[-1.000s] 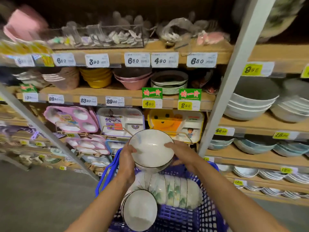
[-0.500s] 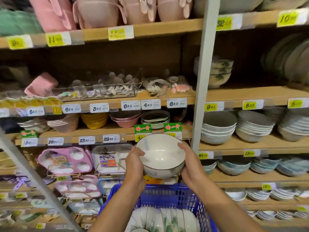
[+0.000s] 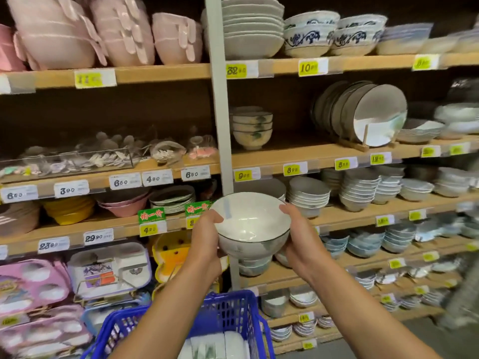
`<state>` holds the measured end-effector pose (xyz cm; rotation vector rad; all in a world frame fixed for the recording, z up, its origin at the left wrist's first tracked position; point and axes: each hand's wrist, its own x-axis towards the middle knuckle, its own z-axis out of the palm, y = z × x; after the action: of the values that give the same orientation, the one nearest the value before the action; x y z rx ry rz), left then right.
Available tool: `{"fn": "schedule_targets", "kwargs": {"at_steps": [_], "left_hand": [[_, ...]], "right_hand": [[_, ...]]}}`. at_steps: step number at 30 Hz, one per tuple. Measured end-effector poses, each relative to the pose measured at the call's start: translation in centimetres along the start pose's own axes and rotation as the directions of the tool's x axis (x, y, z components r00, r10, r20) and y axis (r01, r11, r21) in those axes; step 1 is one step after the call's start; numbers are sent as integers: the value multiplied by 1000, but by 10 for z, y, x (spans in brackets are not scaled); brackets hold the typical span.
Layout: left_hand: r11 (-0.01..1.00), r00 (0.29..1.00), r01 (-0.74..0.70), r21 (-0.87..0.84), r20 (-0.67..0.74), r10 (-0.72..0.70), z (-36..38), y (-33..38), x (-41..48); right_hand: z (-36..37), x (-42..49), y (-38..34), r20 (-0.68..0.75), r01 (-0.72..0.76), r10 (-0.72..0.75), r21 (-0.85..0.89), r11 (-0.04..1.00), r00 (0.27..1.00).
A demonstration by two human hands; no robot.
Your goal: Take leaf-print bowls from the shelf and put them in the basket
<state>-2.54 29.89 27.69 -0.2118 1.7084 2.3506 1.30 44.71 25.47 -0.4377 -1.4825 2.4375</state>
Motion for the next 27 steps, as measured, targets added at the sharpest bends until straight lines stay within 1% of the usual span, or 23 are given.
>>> {"fn": "schedule_targets", "kwargs": {"at_steps": [4, 9, 13, 16, 19, 23, 27], "left_hand": [[1000, 1000, -5, -6, 9, 5, 58, -17, -3], [997, 1000, -6, -71, 14, 7, 138, -41, -5], [998, 999, 21, -63, 48, -18, 193, -51, -8], [997, 998, -5, -71, 58, 10, 223, -51, -8], [997, 999, -20, -72, 46, 23, 244, -48, -1], [997, 998, -35, -63, 46, 38, 258, -35, 22], [997, 996, -17, -70, 81, 23, 264, -17, 58]], "right_hand": [[-50, 8, -38, 8, 44, -44, -25, 999, 999], [-116, 24, -88, 16, 71, -70, -88, 994, 997], [-161, 34, -121, 34, 95, -92, -107, 990, 995], [-178, 46, -141, 34, 125, -122, -120, 985, 992], [-188, 62, -156, 40, 105, -101, -111, 988, 994], [-188, 90, -168, 77, 117, -109, -103, 988, 991], [-178, 124, -175, 97, 126, -113, -144, 981, 989]]}}
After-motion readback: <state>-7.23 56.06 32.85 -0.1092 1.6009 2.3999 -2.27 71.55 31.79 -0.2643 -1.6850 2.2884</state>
